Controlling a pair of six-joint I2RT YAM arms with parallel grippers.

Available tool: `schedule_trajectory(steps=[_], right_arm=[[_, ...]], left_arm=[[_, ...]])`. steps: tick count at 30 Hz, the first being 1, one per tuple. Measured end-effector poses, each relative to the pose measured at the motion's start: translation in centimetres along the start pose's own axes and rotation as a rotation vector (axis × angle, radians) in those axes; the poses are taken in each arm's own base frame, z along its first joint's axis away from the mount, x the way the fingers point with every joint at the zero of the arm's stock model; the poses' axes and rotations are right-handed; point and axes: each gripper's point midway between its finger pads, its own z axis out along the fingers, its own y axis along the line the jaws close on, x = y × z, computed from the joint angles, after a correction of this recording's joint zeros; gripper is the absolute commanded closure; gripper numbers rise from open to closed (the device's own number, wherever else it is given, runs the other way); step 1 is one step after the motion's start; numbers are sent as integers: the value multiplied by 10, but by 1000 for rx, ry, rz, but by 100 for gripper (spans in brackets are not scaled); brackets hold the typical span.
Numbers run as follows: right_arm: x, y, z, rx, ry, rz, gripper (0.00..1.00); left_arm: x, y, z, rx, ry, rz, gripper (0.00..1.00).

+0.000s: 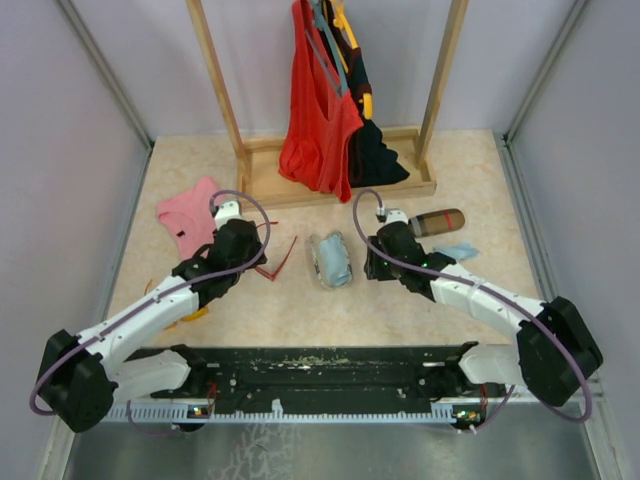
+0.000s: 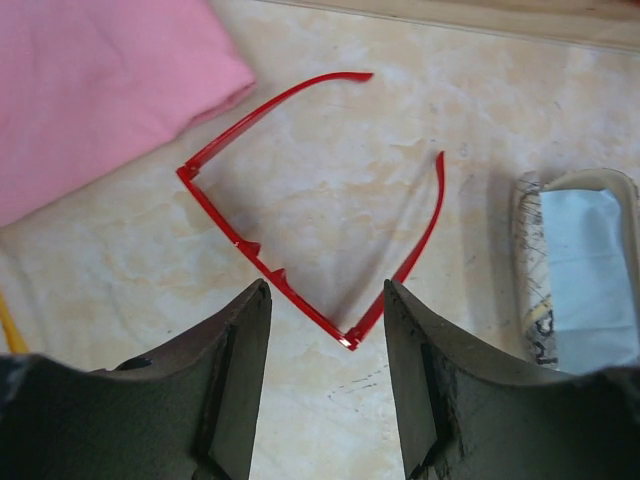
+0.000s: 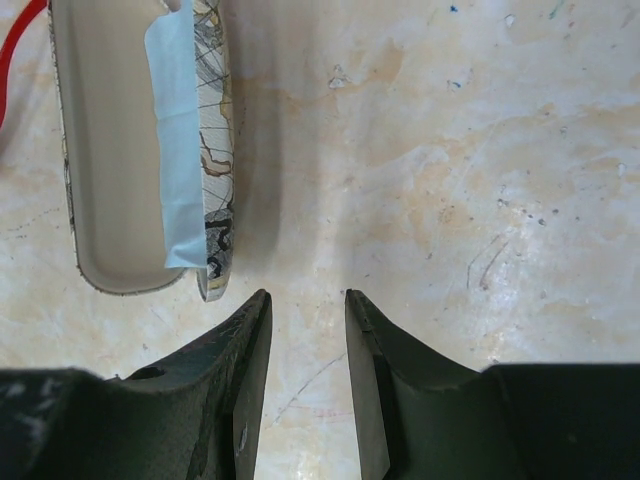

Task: Organize the sunglasses
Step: Adjust the sunglasses case at the center of the board, then fold the sunglasses at the center of the board.

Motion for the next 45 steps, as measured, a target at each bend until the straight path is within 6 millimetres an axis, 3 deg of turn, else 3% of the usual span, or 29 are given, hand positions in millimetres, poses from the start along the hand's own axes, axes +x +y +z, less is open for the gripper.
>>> schedule_trajectory(steps=[4, 9, 12, 18, 22, 29, 33, 38, 45], right_arm=[[-8, -4, -14, 13, -43, 15, 64], [-19, 2, -35, 38, -123, 51, 64], [-21, 22, -46, 31, -142, 52, 64], [-47, 82, -54, -27, -201, 94, 62], [-57, 122, -34, -38, -192, 124, 57], [-47, 176, 23, -17, -124, 192, 49], [-35, 188, 59, 32, -79, 228, 47], [-14, 190, 89, 108, -21, 238, 47], [0, 187, 108, 163, 13, 244, 48]], left_arm=[[-3, 14, 2, -49, 3, 3, 45], [-18, 10, -3, -48, -11, -5, 44], [-27, 9, -11, -37, -21, -2, 42], [-51, 12, -41, -11, -48, 29, 40], [-62, 18, -60, 1, -70, 58, 39], [-70, 34, -91, 39, -140, 83, 38], [-65, 41, -95, 45, -154, 94, 38], [-57, 44, -95, 54, -148, 107, 38], [-54, 43, -95, 70, -141, 116, 38]])
